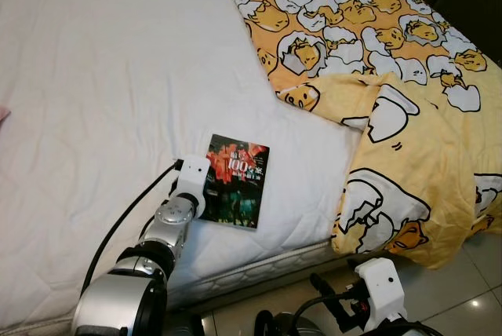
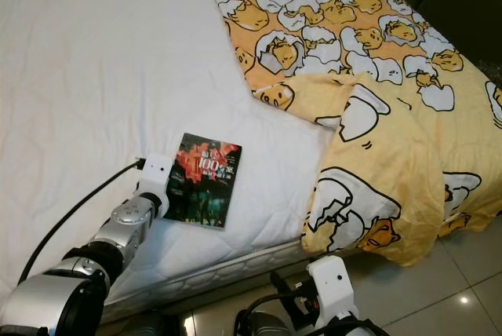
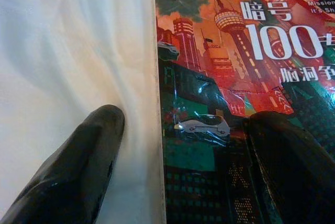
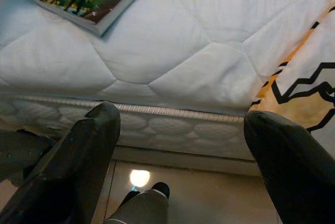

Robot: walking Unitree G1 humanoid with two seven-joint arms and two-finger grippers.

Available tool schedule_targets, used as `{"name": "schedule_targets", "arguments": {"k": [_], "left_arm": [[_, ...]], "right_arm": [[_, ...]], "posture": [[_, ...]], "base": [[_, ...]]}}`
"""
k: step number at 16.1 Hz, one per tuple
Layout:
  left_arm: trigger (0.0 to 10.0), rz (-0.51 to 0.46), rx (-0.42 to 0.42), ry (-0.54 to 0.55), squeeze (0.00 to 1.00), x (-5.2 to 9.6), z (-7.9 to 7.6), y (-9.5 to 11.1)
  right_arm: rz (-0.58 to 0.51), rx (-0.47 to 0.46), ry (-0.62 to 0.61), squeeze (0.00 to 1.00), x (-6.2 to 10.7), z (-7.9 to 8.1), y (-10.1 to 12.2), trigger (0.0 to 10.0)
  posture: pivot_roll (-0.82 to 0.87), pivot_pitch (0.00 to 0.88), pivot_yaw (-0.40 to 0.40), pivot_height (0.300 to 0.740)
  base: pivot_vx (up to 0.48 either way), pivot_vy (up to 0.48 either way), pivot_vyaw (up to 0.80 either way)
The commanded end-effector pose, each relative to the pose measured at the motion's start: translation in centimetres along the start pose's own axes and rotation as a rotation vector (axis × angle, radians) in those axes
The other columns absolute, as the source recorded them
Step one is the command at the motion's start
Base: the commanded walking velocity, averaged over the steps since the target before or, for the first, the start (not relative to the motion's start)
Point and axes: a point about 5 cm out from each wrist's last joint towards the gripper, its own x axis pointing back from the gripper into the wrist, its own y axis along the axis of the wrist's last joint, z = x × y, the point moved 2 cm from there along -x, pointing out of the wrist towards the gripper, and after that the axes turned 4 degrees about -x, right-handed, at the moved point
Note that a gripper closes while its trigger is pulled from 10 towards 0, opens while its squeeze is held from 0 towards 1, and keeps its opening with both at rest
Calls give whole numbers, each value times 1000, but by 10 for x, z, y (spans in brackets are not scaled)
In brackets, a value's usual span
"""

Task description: Clean up the room

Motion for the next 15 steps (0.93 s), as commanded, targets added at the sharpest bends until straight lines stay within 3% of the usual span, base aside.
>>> {"name": "schedule_targets", "arguments": {"k": [1, 3, 4, 7, 10, 13, 15], "left_arm": [[10000, 166, 35, -75, 0, 8, -20, -40], [10000, 154, 6, -81, 0, 6, -25, -36], [0, 139, -48, -92, 0, 5, -27, -31], [0, 114, -145, -73, 0, 3, -27, -24], [0, 113, -99, -94, 0, 2, -33, -21], [0, 62, -141, -105, 0, 0, -37, -12], [0, 85, -137, -134, 0, 2, -42, -19]], "right_arm": [[24, -3, 2, 0, 1, -1, -4, 10000], [31, -1, 3, 0, 2, -1, -5, 10000], [33, -1, 0, 0, 1, -1, -5, 10000], [39, 3, 3, 0, 0, -1, -6, 10000], [37, 1, -2, 0, -1, -1, -5, 10000], [1, 4, -28, 0, -3, -6, 2, 10000], [3, 7, -14, 0, -5, -5, 2, 10000]], "posture": [[-215, 145, -100, 740], [-218, 143, -99, 740], [-218, 141, -98, 740], [-217, 138, -92, 740], [-218, 139, -90, 740], [-216, 134, -86, 740], [-209, 126, -85, 740]], "base": [[0, 0, 0], [0, 0, 0], [0, 0, 0], [0, 0, 0], [0, 0, 0], [0, 0, 0], [0, 0, 0]]}}
